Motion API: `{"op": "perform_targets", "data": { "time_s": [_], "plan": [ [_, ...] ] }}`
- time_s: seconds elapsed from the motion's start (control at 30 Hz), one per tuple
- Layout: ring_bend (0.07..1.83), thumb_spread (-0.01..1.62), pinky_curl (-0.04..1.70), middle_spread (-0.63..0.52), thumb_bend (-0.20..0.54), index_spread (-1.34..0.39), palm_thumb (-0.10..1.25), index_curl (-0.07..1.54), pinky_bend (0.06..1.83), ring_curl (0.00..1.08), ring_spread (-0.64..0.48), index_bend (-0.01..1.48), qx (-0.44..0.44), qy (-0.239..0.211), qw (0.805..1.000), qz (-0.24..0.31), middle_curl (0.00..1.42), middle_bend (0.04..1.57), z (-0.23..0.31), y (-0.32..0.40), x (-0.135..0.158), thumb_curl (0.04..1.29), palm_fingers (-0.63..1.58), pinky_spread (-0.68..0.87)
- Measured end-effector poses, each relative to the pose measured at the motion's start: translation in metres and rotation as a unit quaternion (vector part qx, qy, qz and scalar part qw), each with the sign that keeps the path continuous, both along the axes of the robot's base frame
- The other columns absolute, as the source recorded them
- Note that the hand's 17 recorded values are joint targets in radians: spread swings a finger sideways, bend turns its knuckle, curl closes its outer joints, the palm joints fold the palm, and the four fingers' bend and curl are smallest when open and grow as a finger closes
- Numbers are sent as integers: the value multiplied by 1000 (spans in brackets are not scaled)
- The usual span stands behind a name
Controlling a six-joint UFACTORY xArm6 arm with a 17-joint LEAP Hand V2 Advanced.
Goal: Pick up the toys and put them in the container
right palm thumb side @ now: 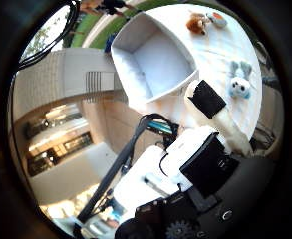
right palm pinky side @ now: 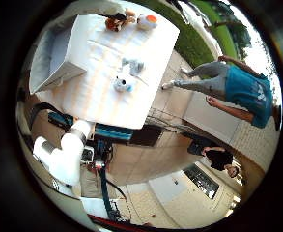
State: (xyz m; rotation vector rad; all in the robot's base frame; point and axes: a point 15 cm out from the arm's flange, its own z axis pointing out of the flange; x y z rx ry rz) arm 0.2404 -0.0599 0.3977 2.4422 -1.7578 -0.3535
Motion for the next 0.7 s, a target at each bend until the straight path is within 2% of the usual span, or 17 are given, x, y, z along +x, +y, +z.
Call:
{"op": "perform_targets", "data": {
  "time_s": [0.17,0.3,0.43,0.7],
  "plan": [
    [346,1213,229,16,-22,-223,784,328,527,344,251,157,-31,16,999,32,299,167,-16,-42,12,389,134,392],
    [332,1171,219,14,-26,-286,786,307,493,334,241,156,-133,-6,989,64,303,168,-28,-98,40,404,68,376],
    [325,1126,225,12,-30,-353,784,287,499,332,237,150,-165,18,981,96,299,158,-78,-115,38,406,4,368],
    [331,1090,231,11,-32,-388,775,265,505,329,232,156,-171,27,976,135,293,157,-145,-115,34,399,-18,360]
  ]
}}
